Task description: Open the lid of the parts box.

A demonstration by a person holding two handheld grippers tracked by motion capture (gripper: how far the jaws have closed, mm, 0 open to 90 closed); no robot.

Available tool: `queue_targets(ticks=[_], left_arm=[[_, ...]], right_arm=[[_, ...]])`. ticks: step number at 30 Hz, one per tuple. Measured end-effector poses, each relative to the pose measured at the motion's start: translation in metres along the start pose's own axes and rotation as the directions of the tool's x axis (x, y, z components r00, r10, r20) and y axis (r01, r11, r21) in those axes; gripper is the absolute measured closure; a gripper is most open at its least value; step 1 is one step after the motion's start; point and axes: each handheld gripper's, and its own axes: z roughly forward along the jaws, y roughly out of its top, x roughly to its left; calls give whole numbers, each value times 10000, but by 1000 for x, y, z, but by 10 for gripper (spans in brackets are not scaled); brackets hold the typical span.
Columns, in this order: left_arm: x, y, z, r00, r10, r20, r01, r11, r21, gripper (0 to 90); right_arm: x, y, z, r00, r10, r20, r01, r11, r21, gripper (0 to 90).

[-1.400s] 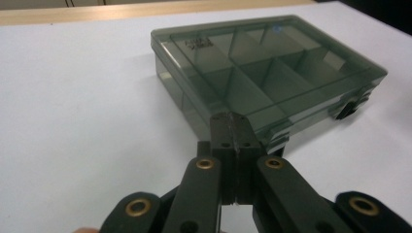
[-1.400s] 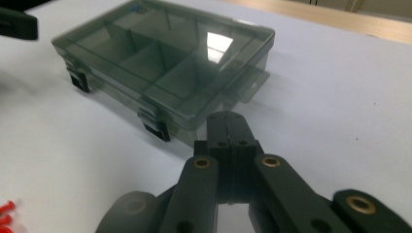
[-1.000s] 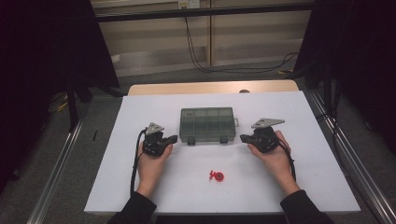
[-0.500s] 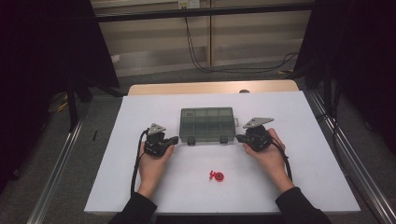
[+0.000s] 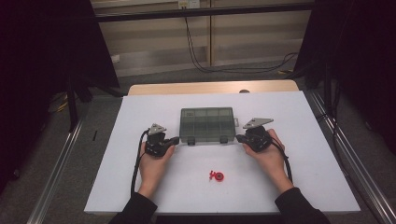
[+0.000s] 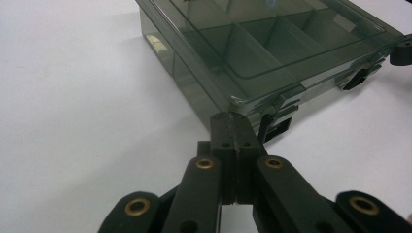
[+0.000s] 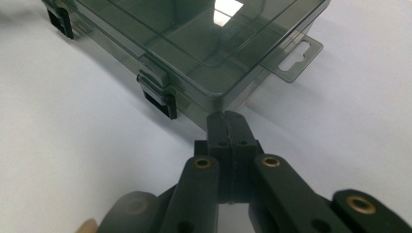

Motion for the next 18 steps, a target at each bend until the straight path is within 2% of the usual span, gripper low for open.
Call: queue_targets(ticks=[3, 4, 8, 13, 16, 18], left_arm=[[0, 0, 0, 10000, -21, 16, 21, 10000, -24, 900], [1, 0, 0, 10000, -18, 67, 19, 10000, -38, 900], [0, 1, -2, 10000, 41, 25, -41, 9999, -123, 900], [0, 2, -4, 9999, 84, 73, -82, 9998, -207, 900], [0, 4, -5, 9990, -201, 410, 218, 9989, -412, 900], [0, 5, -5, 9991, -144, 395, 160, 9991, -405, 900]], right_arm=[[0, 0, 0, 9998, 112, -151, -114, 9999, -105, 900], [-1, 1, 0, 9998, -48, -175, 43, 9996, -292, 900], [-1, 3, -3, 9999, 93, -120, -97, 9993, -354, 900], [-2, 4, -4, 9999, 18, -125, -24, 9990, -457, 900], [-3, 10, -7, 9998, 127, -182, -136, 9988, -467, 900], [-3, 11, -8, 9997, 153, -168, -161, 9986, -497, 900]])
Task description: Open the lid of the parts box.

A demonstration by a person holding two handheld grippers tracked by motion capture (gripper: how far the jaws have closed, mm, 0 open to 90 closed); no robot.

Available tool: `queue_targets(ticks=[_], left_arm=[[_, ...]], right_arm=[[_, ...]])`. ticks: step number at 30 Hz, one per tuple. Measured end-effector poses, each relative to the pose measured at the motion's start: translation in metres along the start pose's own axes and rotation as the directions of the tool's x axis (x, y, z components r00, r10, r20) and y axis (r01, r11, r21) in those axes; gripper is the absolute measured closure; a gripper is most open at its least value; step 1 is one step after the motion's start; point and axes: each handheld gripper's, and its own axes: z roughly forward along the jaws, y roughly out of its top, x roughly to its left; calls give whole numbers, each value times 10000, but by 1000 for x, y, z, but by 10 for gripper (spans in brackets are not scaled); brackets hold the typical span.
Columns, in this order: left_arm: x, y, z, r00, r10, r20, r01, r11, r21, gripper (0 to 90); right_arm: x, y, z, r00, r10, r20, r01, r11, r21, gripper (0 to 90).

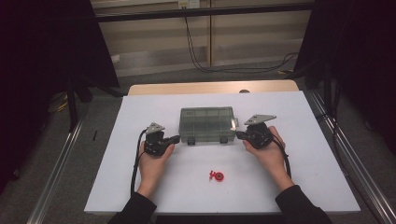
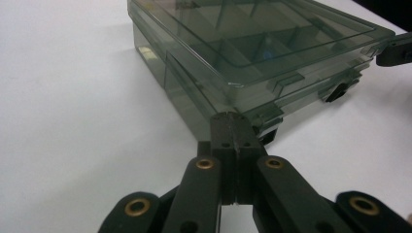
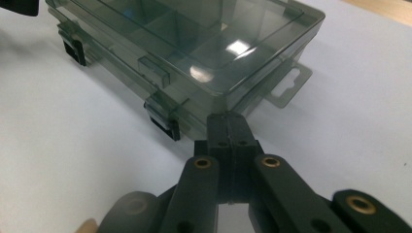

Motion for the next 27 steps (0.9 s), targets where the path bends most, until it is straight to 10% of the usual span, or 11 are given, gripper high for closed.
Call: queue_targets(ticks=[27], left_arm=[[4, 38, 4, 9995, 50, -326, -89, 9924, -1231, 900]], right_arm=[[-11, 38, -10, 9986, 527, 47, -520, 9942, -943, 900]])
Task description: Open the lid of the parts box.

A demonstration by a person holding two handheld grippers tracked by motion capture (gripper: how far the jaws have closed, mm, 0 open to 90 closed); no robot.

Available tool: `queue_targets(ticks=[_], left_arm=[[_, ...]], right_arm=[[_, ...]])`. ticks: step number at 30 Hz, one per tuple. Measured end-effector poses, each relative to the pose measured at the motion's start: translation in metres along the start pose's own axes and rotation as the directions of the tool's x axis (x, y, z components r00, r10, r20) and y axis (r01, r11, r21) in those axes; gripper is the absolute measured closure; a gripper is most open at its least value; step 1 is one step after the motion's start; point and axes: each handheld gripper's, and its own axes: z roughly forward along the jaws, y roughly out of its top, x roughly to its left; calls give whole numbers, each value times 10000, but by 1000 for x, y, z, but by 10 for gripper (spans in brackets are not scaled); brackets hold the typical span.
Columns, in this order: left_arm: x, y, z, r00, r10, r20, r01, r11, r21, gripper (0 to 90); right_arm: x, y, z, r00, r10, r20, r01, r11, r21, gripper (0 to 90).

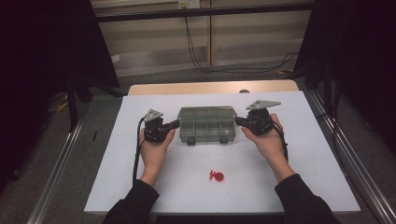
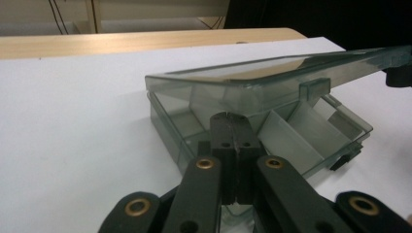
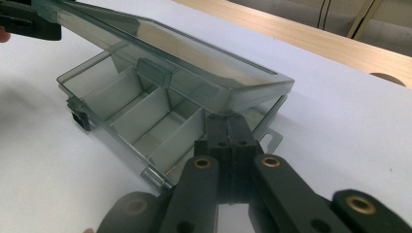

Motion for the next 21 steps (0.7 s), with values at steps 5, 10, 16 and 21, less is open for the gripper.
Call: queue_targets(ticks=[5, 10, 16, 21], left_arm=[[-3, 8, 1, 9998, 148, -101, -149, 9997, -182, 900], [-4, 15, 2, 10000, 45, -87, -48, 9991, -420, 900], [-6, 23, 2, 9996, 169, -240, -186, 9974, -690, 900], [-7, 30, 0, 9995, 253, -195, -269, 9954, -914, 900]], right_arm=[[-1, 4, 0, 10000, 64, 53, -63, 9999, -129, 900], [-1, 12, 1, 9997, 44, 226, -38, 9997, -250, 900], [-2, 20, 3, 9994, 98, 339, -85, 9993, -372, 900], [-4, 28, 5, 9992, 279, 269, -261, 9977, -632, 900]])
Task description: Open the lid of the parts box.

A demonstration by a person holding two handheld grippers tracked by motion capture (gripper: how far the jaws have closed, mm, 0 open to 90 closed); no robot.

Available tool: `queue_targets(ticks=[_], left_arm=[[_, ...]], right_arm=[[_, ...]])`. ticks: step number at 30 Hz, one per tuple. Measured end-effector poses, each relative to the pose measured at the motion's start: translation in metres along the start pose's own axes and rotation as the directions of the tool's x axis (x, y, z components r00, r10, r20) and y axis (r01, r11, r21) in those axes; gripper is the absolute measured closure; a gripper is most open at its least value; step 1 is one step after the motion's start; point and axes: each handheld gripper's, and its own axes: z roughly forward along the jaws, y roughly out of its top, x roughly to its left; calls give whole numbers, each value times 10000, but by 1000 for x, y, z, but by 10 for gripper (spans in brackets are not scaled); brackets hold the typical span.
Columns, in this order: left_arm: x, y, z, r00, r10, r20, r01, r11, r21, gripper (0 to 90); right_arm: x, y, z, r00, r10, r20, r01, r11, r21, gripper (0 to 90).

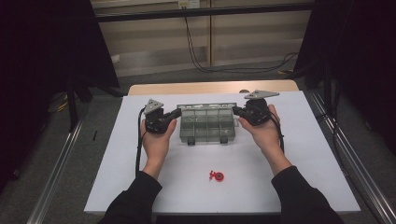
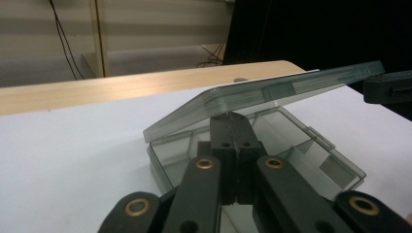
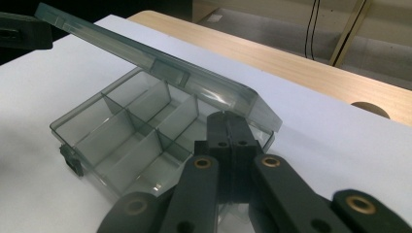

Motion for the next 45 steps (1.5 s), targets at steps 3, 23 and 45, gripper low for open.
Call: queue_targets(ticks=[3, 23, 45], left_arm=[[0, 6, 0, 9995, 288, -108, -287, 9996, 84, 900], [20, 9, 22, 9996, -148, 247, 135, 9986, 514, 31], [19, 19, 40, 9903, 251, -1369, -229, 9996, 178, 728]], right_arm=[[0, 3, 1, 10000, 20, 88, -20, 10000, -24, 900], [-8, 18, 12, 9994, 21, 338, -20, 10000, -27, 900], [-16, 32, 17, 9984, 6, 568, 19, 9991, -435, 900]])
